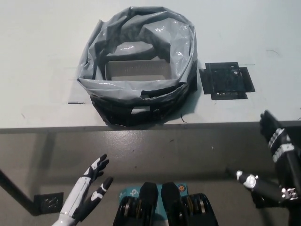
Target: Use the right hand to pick up a small rectangular container and put it into a plastic bag and lift the bag
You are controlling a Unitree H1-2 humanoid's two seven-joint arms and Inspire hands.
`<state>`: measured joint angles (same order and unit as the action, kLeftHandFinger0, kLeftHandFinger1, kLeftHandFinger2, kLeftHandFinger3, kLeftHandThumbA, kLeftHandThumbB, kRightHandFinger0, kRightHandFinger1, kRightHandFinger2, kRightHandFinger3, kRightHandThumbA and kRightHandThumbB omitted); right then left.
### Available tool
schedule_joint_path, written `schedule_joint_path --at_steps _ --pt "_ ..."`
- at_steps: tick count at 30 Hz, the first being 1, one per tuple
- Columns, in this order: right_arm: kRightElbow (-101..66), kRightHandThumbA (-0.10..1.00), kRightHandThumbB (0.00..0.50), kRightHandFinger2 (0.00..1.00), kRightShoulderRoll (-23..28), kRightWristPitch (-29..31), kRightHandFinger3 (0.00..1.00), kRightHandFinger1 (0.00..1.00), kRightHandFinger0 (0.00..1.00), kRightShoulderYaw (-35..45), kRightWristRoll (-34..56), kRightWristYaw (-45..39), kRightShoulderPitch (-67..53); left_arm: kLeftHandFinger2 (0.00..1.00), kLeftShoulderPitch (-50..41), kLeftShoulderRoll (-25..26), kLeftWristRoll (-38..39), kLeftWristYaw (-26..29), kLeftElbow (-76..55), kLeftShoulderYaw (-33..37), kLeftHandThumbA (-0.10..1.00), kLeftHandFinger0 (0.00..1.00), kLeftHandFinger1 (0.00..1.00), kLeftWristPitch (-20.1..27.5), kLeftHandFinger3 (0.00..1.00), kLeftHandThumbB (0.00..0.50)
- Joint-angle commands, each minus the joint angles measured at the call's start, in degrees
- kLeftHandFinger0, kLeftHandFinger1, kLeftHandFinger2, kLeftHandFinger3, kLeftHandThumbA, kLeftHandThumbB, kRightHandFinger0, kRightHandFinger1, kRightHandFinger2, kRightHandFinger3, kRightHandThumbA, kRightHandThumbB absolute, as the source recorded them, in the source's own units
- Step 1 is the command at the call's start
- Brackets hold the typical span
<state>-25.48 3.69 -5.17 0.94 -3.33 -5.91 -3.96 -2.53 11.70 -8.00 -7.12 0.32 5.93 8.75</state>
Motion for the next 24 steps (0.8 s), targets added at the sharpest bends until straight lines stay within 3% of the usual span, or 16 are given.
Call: schedule_joint_path --at_steps 1,7,10,24 --pt "17.5 1.00 0.295 1.00 -0.4 26.3 1.00 1.00 1.00 -2.8 -7.5 5.2 -2.2 1.00 -1.7 1.7 -0.6 -1.0 -3.2 0.7 0.87 1.00 1.00 4.7 1.00 0.216" --pt "22.1 1.00 0.278 1.00 0.5 24.1 1.00 1.00 1.00 -4.5 -4.5 1.7 -2.0 1.00 -2.9 1.4 -0.6 -0.7 -4.0 0.7 0.84 1.00 1.00 4.6 1.00 0.213" --pt "24.4 1.00 0.349 1.00 0.5 25.0 1.00 1.00 1.00 -5.8 -4.8 1.4 -1.7 1.00 -3.4 1.7 -0.6 -0.7 -4.4 0.4 0.85 1.00 1.00 4.2 1.00 0.220" --pt "26.4 1.00 0.318 1.00 1.7 23.7 1.00 1.00 1.00 -9.1 -6.1 0.3 0.3 1.00 -1.8 1.0 0.7 0.7 0.6 -1.1 0.86 1.00 1.00 5.1 1.00 0.221"
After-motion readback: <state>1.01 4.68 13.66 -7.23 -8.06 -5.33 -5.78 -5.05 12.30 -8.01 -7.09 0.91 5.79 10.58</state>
